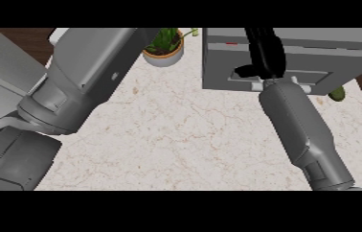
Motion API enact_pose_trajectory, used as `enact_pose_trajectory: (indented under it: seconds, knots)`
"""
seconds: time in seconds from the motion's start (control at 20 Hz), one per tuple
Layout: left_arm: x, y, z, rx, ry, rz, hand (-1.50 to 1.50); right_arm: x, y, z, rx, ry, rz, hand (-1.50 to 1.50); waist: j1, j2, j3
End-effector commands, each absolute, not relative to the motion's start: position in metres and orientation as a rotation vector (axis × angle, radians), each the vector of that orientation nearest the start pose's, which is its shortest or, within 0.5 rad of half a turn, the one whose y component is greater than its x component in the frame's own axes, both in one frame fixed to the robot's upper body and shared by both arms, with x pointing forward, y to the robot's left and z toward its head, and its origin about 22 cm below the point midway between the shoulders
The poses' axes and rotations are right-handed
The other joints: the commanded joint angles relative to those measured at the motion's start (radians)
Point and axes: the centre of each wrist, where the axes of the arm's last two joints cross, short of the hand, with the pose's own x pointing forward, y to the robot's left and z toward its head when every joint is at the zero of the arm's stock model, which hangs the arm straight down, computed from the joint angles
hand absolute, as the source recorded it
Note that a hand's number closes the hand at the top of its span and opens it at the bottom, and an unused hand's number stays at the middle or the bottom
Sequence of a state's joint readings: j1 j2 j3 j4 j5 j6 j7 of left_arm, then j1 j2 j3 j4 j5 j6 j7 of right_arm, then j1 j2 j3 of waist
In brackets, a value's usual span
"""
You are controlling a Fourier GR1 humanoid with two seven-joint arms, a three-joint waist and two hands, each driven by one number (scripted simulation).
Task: Pick up the can, place it into the drawer and close the drawer
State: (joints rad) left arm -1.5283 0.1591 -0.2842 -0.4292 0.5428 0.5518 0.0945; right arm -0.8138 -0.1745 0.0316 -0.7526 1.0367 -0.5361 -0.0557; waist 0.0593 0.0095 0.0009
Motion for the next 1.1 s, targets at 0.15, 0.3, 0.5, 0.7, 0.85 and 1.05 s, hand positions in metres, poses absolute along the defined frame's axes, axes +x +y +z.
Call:
enact_pose_trajectory:
  seconds: [0.15, 0.3, 0.5, 0.7, 0.85, 1.05]
  knots:
    - [0.451, 0.061, 0.263, 0.053, -1.692, 0.003, -1.5, 0.443, -0.183, 0.078, -1.299, -1.782, 0.824, -1.5, 0.027, 0.0, 0.0]
    - [0.447, 0.06, 0.27, 0.075, -1.706, -0.004, -1.5, 0.454, -0.168, 0.097, -1.335, -1.793, 0.828, -1.5, 0.041, 0.002, 0.0]
    - [0.45, 0.089, 0.249, 0.064, -1.693, -0.019, -1.5, 0.46, -0.178, 0.105, -1.353, -1.784, 0.788, -1.5, 0.062, 0.01, 0.0]
    - [0.445, 0.095, 0.259, 0.061, -1.695, -0.043, -1.5, 0.47, -0.174, 0.139, -1.323, -1.812, 0.785, -1.5, 0.075, 0.007, 0.0]
    - [0.441, 0.101, 0.256, 0.055, -1.709, -0.029, -1.5, 0.471, -0.173, 0.139, -1.268, -1.847, 0.722, -1.5, 0.069, 0.004, 0.0]
    - [0.437, 0.107, 0.253, 0.051, -1.701, -0.03, -1.5, 0.471, -0.157, 0.144, -1.168, -1.934, 0.66, -1.5, 0.065, 0.003, 0.002]
